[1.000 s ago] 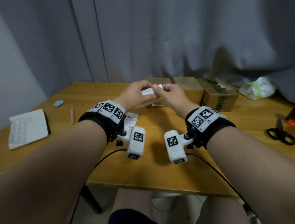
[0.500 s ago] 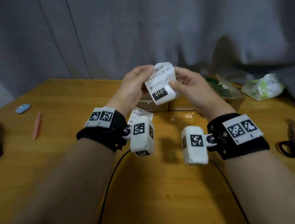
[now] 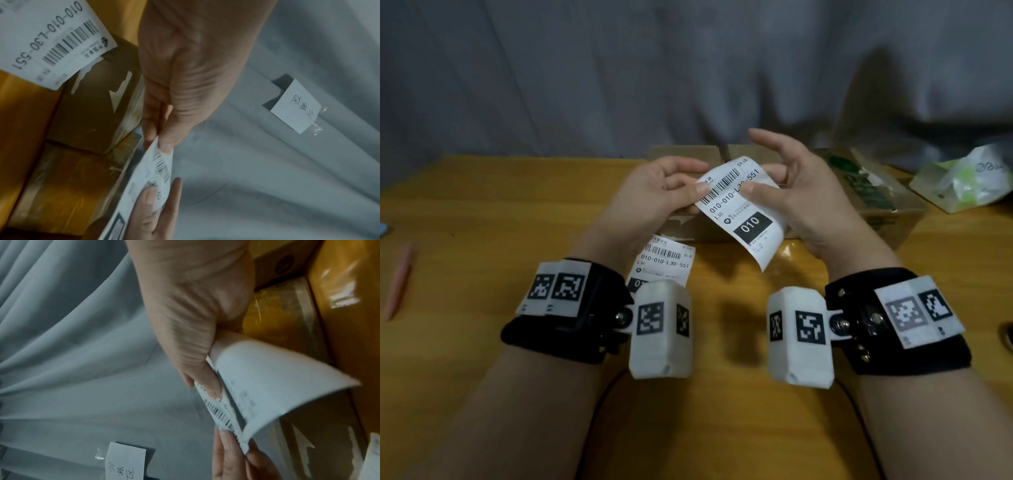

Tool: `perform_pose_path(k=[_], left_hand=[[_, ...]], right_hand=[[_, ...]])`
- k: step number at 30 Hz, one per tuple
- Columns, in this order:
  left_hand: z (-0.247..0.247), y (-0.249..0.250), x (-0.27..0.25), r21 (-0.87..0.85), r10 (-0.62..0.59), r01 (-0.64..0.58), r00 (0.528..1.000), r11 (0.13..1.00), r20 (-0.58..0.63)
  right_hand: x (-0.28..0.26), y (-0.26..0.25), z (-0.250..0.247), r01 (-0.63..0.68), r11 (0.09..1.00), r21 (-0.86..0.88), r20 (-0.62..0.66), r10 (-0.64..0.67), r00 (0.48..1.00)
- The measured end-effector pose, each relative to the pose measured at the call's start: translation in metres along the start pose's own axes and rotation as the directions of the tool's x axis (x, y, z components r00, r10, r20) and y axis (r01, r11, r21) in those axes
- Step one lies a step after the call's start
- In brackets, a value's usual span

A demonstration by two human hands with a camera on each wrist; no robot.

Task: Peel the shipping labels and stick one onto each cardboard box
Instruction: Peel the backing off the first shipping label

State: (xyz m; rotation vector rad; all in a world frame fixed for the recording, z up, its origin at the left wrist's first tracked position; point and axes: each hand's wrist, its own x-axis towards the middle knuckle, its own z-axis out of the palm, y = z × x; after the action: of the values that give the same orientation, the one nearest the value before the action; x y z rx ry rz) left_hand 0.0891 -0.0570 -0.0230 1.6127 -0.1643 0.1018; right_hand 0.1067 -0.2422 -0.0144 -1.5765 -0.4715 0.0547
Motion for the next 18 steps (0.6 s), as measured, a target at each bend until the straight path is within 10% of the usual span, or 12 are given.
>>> perform_pose_path(k=[18], left_hand=[[0.003, 0.003, -0.001, 0.034, 0.025, -0.029, 0.996, 0.999, 0.091]], right_hand=[[0.002, 0.008, -0.007, 0.142, 0.957, -0.253, -0.127, -0.179, 0.976]])
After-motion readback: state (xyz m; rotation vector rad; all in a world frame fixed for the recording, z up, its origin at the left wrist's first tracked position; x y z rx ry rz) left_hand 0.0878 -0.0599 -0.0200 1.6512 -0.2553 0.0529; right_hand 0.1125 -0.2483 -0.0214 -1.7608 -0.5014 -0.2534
